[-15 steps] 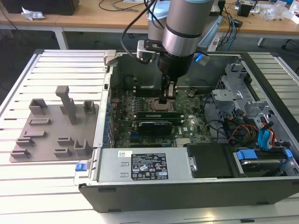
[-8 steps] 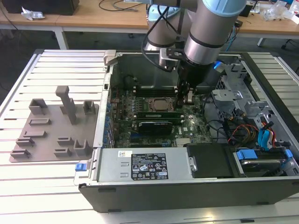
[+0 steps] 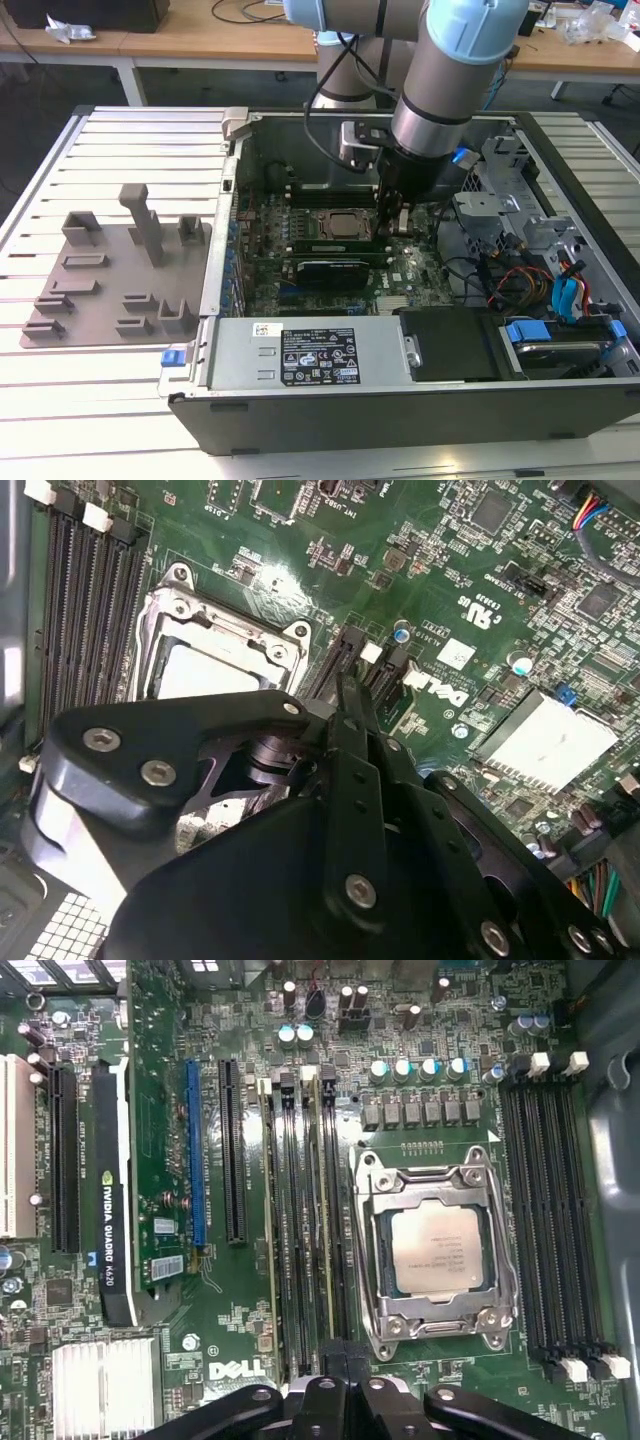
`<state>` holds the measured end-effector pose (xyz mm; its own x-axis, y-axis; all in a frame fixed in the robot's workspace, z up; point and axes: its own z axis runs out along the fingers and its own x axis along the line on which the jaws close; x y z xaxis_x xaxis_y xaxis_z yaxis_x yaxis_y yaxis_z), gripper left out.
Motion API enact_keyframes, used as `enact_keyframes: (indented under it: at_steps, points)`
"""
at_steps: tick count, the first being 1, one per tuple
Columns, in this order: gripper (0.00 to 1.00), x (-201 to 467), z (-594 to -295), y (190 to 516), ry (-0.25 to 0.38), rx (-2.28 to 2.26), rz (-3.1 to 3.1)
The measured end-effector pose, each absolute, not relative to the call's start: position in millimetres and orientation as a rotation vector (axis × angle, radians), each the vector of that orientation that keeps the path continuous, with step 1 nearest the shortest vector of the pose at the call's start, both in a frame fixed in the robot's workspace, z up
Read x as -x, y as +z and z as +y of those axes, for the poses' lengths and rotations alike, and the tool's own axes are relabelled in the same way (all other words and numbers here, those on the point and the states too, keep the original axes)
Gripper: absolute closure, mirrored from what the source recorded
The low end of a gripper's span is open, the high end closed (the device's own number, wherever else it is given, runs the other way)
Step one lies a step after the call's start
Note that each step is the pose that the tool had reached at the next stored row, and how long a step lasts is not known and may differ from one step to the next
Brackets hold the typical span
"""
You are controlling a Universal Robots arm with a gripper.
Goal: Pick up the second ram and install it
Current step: 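Press down the second ram until it locks into place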
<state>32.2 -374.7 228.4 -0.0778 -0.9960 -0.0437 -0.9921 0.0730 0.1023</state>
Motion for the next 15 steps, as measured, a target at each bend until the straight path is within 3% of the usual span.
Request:
enact_keyframes:
  at_steps: [6,15]
  points:
    - [0.9,-31.9,-377.4,236.4,-0.17,-2.111,-2.276]
    - [0.9,25.0,-380.7,233.7,-0.179,-2.121,-2.286]
